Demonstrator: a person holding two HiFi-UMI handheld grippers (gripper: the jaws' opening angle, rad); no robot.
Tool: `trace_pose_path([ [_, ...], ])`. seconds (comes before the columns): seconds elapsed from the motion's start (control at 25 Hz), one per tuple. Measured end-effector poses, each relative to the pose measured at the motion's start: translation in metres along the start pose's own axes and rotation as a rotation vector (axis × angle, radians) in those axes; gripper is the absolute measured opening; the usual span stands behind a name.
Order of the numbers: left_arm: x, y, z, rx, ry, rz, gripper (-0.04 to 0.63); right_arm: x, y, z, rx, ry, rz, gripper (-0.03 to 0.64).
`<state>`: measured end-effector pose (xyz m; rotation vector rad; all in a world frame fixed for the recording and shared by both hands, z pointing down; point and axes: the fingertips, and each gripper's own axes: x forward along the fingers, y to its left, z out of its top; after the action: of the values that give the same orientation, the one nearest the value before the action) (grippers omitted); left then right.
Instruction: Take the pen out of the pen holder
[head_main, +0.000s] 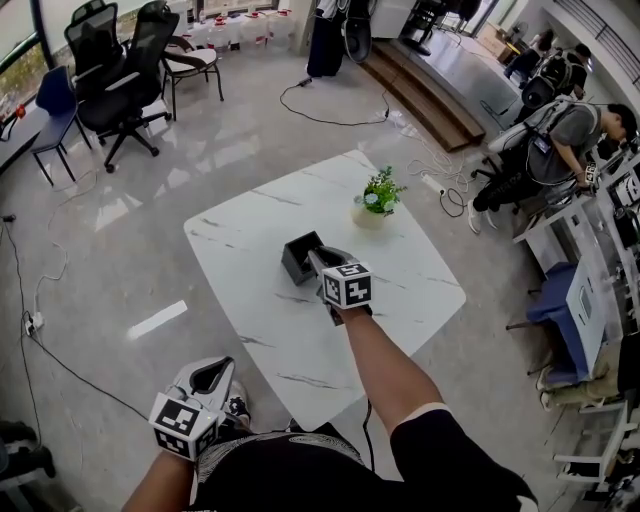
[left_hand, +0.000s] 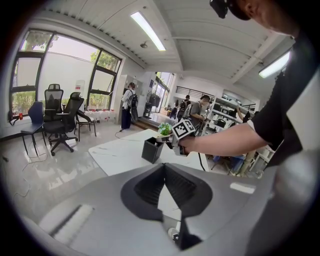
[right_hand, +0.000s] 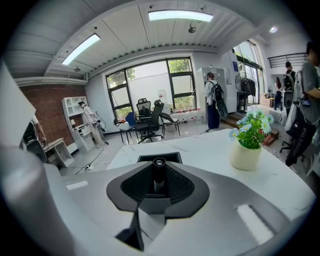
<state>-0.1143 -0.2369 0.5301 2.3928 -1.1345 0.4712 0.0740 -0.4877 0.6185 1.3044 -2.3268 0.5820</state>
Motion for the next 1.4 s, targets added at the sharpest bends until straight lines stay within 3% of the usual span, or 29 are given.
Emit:
trace_pose_path([
  [0.36,0.0,-0.004,0.005,0.012,-0.02,-0.022,0.057,-0.02,0.01,0.03,0.004,-0.077,0.005,0.069],
  [0.96,0.005,-0.021,0.025,0.063,-0.066,-0.102,0.057,-0.107,0.029,0.081,-0.007,-0.233,-0.01,0.069],
  [1.4,0.016,-0.039,0.04,0.116,-0.098,-0.155,0.057,-0.175,0.06,0.085,-0.027,-0.3,0.012,0.068],
])
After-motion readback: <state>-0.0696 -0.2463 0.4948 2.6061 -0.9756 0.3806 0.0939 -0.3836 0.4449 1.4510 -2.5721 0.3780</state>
